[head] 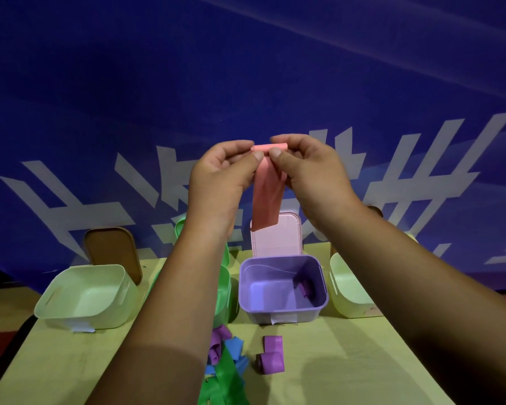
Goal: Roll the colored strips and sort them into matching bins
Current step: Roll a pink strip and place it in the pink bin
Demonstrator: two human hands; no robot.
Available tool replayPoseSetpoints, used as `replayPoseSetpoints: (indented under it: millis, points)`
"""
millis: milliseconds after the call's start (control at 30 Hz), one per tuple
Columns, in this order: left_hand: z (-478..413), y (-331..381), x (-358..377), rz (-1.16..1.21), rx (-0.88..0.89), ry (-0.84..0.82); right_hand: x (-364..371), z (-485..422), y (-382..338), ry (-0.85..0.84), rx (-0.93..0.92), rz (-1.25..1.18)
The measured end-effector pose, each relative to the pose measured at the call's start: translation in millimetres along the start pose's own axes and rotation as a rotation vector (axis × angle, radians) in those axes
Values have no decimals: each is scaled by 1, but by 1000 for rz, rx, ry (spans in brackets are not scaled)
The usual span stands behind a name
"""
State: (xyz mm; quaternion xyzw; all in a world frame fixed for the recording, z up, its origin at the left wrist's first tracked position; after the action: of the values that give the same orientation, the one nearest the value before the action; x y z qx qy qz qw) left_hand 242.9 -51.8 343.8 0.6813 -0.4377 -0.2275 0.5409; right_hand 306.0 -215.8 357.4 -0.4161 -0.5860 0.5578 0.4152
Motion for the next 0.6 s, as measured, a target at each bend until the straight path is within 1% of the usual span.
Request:
replayPoseSetpoints:
  millis: [133, 333, 467, 600]
  points:
    - [0, 3, 0, -46, 29, 3, 1, 3, -1, -12, -15, 19]
    - [-1, 8, -3, -140, 93, 3, 2, 5, 2, -52, 13, 23]
    - [2, 11, -1, -171, 130, 2, -1, 5, 5, -31, 7, 84]
    - [4, 7, 1, -168, 128, 1, -2, 4, 9, 0, 4, 138]
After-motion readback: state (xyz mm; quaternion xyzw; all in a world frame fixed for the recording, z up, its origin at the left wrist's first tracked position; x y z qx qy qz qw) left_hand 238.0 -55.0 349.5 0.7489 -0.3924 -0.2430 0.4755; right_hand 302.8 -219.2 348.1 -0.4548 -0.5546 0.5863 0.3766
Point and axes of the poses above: each hand's wrist, its own z-axis away from the middle knuckle, its own x-axis out of the palm, y = z × x, the point moved 9 cm from there along -z, towards the middle knuckle, and after that the axes turned 7 degrees about x, right-handed, at the moved point
